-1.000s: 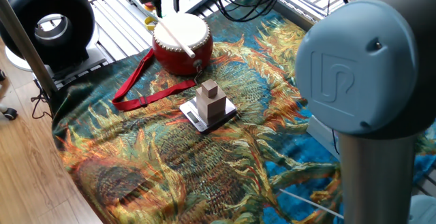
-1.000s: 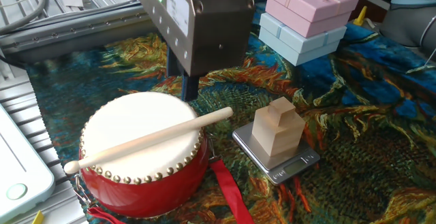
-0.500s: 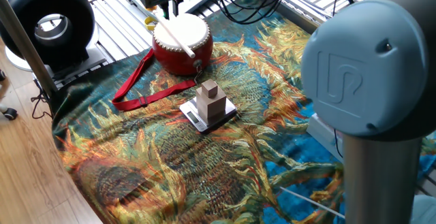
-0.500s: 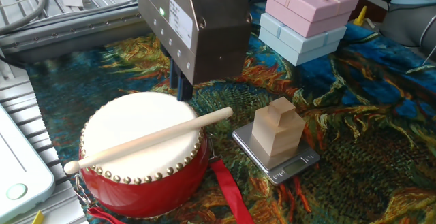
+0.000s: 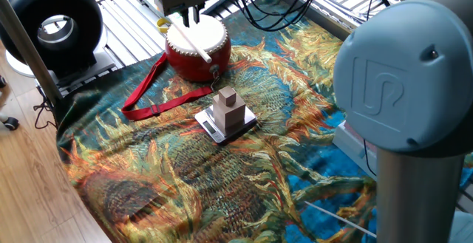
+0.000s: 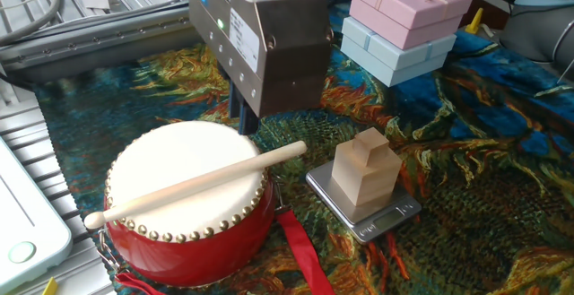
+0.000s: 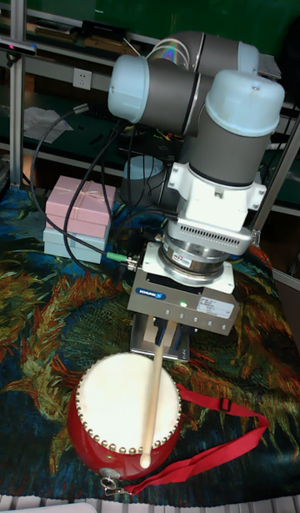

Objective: Play the drum

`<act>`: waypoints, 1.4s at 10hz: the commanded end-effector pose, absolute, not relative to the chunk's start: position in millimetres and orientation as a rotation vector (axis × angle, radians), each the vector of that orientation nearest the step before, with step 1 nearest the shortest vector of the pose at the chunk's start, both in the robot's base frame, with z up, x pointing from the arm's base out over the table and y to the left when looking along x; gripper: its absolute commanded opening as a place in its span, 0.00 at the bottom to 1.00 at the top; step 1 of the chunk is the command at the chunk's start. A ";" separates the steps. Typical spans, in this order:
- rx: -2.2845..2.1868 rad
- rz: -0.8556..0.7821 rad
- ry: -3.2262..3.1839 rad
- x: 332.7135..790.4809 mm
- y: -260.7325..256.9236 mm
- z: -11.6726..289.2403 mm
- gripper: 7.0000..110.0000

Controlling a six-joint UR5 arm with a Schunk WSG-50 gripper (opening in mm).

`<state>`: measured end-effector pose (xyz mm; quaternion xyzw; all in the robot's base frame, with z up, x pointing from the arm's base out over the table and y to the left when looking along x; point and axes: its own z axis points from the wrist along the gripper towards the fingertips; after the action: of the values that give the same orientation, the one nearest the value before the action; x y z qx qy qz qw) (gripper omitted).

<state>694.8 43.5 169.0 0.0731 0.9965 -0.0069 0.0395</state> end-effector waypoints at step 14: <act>0.157 0.045 3.177 663.7 55.1 166.4 0.15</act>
<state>662.9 42.9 165.2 0.0447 0.9987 -0.0118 -0.0201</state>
